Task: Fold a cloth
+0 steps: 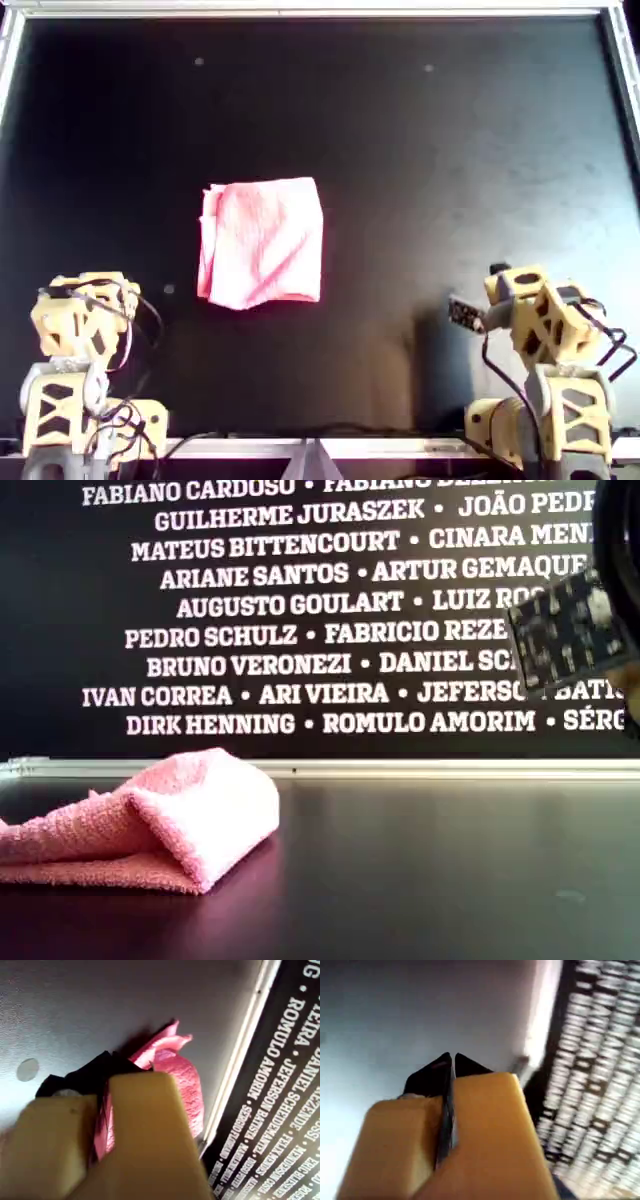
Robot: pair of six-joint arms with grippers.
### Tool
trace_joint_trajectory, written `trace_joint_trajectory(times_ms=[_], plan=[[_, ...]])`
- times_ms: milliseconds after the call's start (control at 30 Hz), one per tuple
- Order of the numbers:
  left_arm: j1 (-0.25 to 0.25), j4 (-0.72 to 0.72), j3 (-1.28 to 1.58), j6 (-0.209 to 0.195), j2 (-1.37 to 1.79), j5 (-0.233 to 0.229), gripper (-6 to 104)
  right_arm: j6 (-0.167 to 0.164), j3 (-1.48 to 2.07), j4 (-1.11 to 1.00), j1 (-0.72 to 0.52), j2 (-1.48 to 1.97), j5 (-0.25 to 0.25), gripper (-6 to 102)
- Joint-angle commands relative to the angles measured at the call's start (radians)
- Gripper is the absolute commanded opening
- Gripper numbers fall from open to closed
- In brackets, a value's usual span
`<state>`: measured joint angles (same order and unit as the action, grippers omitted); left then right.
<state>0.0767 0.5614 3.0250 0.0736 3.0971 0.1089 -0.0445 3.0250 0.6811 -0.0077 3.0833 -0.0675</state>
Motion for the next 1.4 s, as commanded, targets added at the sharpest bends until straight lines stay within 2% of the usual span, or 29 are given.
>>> trace_joint_trajectory(times_ms=[0,267,533,833,1067,1367], plan=[[0.026,0.008,-0.017,-0.008,0.017,0.005,-1,0.002,0.017,0.092,-0.006,0.04,0.003,1],[0.017,0.19,-0.017,0.005,0.017,0.006,-1,0.002,0.017,0.103,-0.035,0.04,0.003,1],[0.014,0.278,-0.017,0.006,0.017,0.005,-1,0.0,0.017,0.179,-0.038,0.04,0.005,1],[0.009,0.293,-0.017,0.006,0.017,0.006,-1,-0.002,0.017,0.178,-0.034,0.04,0.005,1],[0.009,0.293,-0.017,0.005,0.017,0.025,-1,-0.06,0.017,0.178,-0.018,0.04,0.005,2],[0.011,0.293,-0.017,-0.008,0.006,0.011,-1,-0.06,0.015,0.178,-0.015,0.037,0.003,2]])
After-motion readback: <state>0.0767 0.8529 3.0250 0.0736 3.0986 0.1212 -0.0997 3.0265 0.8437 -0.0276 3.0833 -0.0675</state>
